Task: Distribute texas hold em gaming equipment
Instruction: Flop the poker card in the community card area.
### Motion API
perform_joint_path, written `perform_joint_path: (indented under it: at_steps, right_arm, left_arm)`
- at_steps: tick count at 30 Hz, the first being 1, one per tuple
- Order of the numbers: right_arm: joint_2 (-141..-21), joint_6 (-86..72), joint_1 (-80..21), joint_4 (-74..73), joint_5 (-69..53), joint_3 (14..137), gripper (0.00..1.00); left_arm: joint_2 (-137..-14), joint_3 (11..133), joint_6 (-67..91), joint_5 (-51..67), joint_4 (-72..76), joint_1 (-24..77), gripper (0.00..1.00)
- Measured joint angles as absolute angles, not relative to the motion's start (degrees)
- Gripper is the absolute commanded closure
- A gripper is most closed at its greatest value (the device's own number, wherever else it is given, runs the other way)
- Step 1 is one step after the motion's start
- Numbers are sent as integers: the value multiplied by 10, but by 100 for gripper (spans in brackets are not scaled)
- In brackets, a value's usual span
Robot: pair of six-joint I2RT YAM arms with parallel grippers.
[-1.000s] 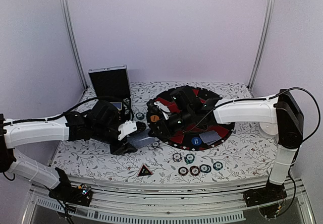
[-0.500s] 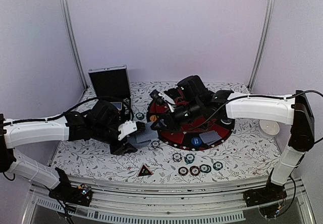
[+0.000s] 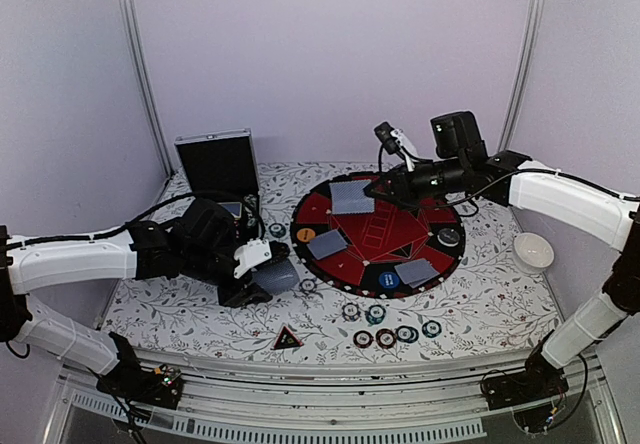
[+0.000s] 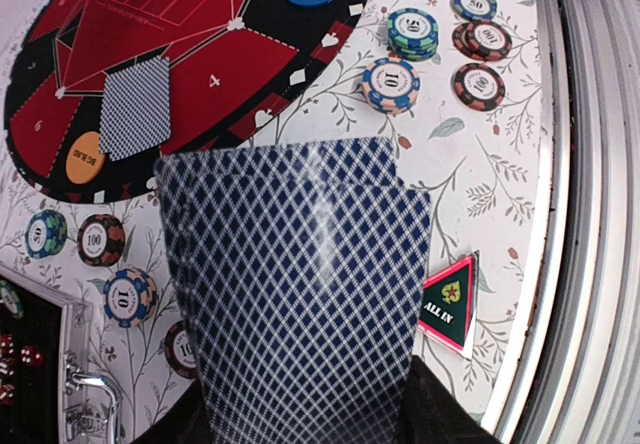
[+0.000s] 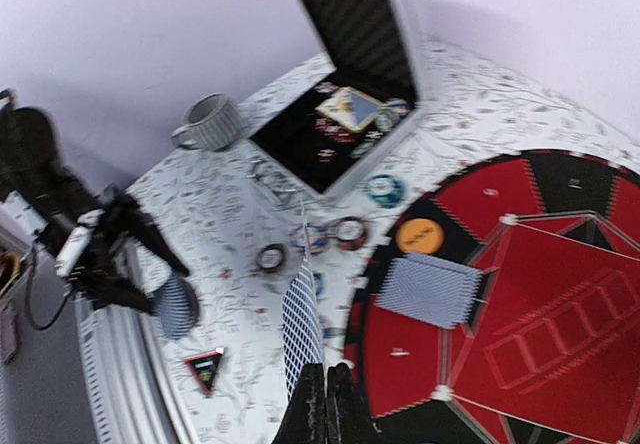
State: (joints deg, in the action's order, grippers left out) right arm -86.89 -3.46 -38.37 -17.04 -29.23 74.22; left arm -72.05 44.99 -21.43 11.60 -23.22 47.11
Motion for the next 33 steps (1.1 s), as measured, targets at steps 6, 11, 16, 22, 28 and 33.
perform_joint_path:
  at_steps: [6,11,16,22,28,33]
  right_arm:
    - [-918,84,-309,-164,-178,744,98]
    - [-1020,246,-315,-119,-96,745,98]
    - [-1090,381,-316,-44,-84,745,98]
    - [-1110,521,-316,76,-118,737,98]
    - [-1129,655,-316,153,-141,675,98]
    - [-1150,742,-316,131,-154,627,98]
  left_arm:
    - [-721,450,-214,120,-232,471,49]
    - [-721,450,-214,125,-232,471,49]
    - [-721,450,-214,127,-232,471,49]
    - [-729,450,-214,129,-232,467,49]
    - [-729,450,-214,131,-232,464,49]
    - [-729,450,-214,133,-232,463,49]
